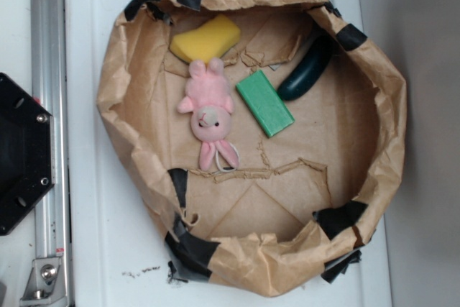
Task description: Grab the green sponge.
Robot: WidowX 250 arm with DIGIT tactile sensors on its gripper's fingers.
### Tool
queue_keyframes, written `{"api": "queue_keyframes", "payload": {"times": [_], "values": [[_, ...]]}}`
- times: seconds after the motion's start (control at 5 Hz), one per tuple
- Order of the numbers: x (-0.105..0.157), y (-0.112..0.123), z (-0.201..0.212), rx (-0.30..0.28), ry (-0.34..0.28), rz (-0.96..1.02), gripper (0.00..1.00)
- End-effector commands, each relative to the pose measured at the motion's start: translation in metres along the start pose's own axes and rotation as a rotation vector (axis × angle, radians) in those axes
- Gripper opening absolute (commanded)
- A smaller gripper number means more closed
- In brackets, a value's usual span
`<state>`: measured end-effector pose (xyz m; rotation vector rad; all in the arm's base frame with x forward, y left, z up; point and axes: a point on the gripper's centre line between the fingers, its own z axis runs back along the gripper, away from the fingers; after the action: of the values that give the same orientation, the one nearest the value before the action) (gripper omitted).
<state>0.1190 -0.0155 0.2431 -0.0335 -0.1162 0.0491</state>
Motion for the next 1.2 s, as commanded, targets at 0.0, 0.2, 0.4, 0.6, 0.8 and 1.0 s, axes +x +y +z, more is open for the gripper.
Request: {"api": "queue_keyframes", "payload": {"times": [0.0,0.2,0.4,0.6,0.8,1.0], "values": [[0.000,0.000,0.000,0.000,0.000,0.000,1.00],[0.031,0.022,-0.041,0.096,-0.038,0.153,1.00],[0.072,0.036,-0.078,0.104,-0.081,0.327,1.00],[0.095,0.052,-0.102,0.139,-0.149,0.501,1.00],[0.103,0.075,-0.123,0.156,-0.172,0.589,1.00],[0.105,0.089,-0.151,0.197,-0.189,0.729,1.00]]}}
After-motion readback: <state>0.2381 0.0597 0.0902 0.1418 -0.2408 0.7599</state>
